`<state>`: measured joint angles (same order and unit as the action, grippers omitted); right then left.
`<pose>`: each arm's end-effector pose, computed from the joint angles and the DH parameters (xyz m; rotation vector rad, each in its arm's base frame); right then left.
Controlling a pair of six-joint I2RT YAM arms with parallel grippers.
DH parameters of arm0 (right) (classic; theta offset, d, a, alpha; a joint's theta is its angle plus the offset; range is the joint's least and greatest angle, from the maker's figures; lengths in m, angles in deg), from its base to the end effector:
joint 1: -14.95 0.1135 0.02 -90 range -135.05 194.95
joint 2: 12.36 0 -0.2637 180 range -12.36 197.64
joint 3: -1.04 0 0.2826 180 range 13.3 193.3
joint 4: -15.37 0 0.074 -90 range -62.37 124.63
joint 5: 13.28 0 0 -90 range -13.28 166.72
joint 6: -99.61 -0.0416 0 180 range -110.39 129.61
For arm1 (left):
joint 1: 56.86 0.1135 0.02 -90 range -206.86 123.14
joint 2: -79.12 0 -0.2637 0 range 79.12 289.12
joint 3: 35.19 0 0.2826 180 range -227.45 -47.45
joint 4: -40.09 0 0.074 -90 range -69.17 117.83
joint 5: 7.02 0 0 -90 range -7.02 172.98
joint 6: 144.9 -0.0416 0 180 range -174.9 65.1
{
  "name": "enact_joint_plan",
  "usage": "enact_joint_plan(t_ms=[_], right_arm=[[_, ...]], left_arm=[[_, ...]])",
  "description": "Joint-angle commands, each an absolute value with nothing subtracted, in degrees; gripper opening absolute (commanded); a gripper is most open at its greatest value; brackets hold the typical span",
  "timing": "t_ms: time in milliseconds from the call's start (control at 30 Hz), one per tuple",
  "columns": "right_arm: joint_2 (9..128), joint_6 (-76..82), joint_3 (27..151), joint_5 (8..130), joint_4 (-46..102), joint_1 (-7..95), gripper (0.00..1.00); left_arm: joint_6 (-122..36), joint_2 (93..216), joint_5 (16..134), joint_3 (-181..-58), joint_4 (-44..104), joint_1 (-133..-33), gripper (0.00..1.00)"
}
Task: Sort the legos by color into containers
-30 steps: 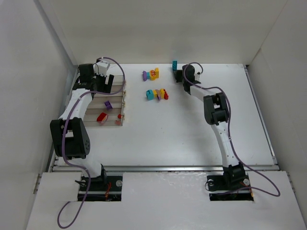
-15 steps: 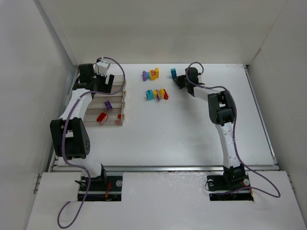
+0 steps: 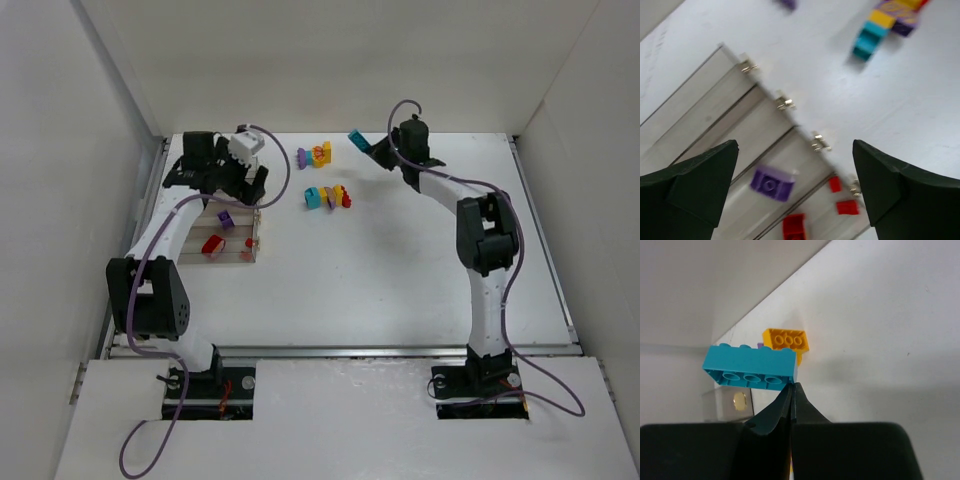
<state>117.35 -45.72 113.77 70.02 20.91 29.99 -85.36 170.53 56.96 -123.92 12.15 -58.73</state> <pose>0.5447 0.1514 0.1897 0.6387 1.9768 0.8982 0.4038 -0.0314 0.3072 0.8232 1.8779 -0.1690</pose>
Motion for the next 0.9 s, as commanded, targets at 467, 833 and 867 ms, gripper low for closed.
enact_joint_plan(t_ms=[467,833,867], right_arm=[[88.8,-14.0,94.6,67.4,19.4,40.8,0.00],[82.1,-13.3,89.0,67.1,19.4,42.6,0.00],[82.1,-13.3,89.0,67.1,19.4,42.6,0.00]], left_arm=[[-90.9,176.0,31.3,-144.5,6.5,-70.5,1.00],[-86.2,180.1,26.4,-147.7,5.3,-74.3,1.00],[-86.2,180.1,26.4,-147.0,5.3,-75.0,1.00]])
